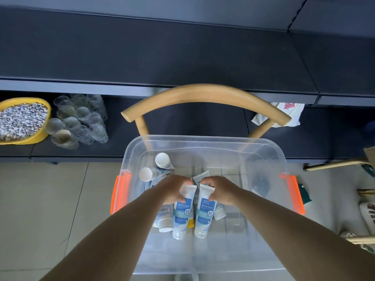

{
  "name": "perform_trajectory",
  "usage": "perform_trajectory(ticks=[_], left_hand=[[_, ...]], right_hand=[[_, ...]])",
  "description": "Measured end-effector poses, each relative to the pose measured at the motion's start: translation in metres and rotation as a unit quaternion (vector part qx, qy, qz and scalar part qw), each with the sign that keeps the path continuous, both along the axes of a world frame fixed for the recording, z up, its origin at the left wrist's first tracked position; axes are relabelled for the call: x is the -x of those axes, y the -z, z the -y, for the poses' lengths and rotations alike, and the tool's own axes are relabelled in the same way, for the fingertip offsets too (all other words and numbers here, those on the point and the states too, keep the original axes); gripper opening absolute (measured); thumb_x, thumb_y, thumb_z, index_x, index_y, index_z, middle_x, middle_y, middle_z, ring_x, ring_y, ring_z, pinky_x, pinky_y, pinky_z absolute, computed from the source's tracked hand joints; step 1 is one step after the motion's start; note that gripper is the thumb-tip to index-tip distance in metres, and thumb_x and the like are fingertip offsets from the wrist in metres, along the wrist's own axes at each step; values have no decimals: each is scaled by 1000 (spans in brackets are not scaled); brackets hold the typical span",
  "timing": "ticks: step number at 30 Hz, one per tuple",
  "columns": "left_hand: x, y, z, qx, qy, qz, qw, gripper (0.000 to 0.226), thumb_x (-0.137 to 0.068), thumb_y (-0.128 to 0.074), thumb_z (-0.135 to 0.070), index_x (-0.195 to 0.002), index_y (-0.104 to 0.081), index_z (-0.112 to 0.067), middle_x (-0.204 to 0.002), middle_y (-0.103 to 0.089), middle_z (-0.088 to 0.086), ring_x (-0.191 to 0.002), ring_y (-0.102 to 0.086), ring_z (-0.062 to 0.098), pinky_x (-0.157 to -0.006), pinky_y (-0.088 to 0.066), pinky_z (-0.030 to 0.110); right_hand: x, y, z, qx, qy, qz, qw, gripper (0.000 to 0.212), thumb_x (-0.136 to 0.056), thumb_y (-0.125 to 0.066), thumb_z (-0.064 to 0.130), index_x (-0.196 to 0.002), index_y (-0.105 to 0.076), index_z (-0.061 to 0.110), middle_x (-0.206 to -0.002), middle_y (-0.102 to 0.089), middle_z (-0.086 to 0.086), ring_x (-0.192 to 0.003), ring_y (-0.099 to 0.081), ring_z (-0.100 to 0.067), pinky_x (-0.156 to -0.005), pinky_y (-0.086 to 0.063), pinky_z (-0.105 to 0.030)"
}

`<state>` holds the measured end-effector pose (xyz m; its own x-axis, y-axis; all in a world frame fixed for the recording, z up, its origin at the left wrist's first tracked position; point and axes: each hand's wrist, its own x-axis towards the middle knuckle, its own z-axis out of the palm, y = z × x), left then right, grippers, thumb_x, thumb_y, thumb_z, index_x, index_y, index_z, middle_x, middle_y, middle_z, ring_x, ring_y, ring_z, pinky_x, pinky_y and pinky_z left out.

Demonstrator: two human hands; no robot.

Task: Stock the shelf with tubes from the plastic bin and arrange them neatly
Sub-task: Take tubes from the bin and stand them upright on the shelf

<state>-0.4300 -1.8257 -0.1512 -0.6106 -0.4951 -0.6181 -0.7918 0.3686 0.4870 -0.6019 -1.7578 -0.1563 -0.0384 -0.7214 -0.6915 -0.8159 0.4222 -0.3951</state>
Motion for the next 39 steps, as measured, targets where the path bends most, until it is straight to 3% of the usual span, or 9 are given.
perform_trajectory(ticks=[4,10,13,15,18,23,27,35,39], left_hand=[[0,-15,-10,-13,14,-26,999,52,-85,-64,-8,-131,-47,-22,-132,-54,6,-116,-53,24,-90,-43,30],[-9,-63,-19,3,25,-48,999,53,-88,-58,-10,-135,-40,-28,-133,-50,4,-118,-50,23,-97,-44,33],[-17,-114,-6,-10,-46,-94,994,47,-85,-63,-11,-125,-47,-30,-129,-54,-4,-104,-56,18,-89,-48,30],[-25,-159,6,-5,-83,-131,988,53,-83,-66,-12,-128,-48,-32,-132,-53,-11,-113,-56,11,-97,-47,29],[-45,-232,22,13,-115,-175,978,56,-81,-67,-11,-130,-50,-31,-130,-51,-19,-117,-52,2,-98,-45,22],[-89,-350,40,89,-126,-198,968,50,-79,-67,-8,-125,-55,-25,-127,-57,-7,-115,-53,6,-94,-44,18],[-130,-431,56,140,-115,-200,963,47,-82,-65,-10,-125,-54,-25,-128,-54,-7,-109,-54,11,-79,-53,20],[-206,-535,119,188,-127,-243,943,46,-84,-63,-2,-124,-54,-23,-122,-51,-2,-107,-55,19,-61,-56,19],[-236,-561,161,199,-107,-247,942,45,-85,-62,-2,-123,-54,-24,-124,-52,-3,-107,-56,20,-68,-58,25]], right_hand=[[4,-13,-9,1,14,16,1000,50,-81,-67,3,-125,-50,20,-126,-58,-4,-105,-58,-19,-78,-52,-27],[18,-78,-8,45,-20,-9,999,40,-85,-58,3,-112,-46,30,-110,-58,0,-97,-57,-17,-76,-54,-28],[24,-140,2,80,-49,-26,995,41,-87,-57,4,-114,-46,33,-115,-59,3,-97,-57,-14,-76,-54,-24],[24,-187,10,101,-67,-39,992,42,-88,-54,4,-117,-48,34,-116,-60,6,-93,-54,-11,-67,-48,-15],[20,-257,20,134,-90,-40,986,46,-82,-51,2,-108,-48,39,-110,-61,4,-97,-59,-15,-75,-54,-30],[-8,-380,33,174,-162,-67,969,44,-83,-52,2,-108,-50,38,-110,-60,7,-94,-58,-10,-70,-49,-22],[-46,-466,45,200,-201,-87,955,40,-82,-52,4,-107,-51,35,-103,-62,6,-94,-60,-15,-73,-50,-28],[-139,-569,100,271,-237,-93,928,43,-85,-54,7,-119,-49,33,-91,-49,17,-82,-50,-8,-66,-44,-23],[-182,-587,137,298,-206,-78,929,41,-84,-56,7,-116,-50,32,-96,-52,10,-83,-50,-9,-68,-46,-23]])
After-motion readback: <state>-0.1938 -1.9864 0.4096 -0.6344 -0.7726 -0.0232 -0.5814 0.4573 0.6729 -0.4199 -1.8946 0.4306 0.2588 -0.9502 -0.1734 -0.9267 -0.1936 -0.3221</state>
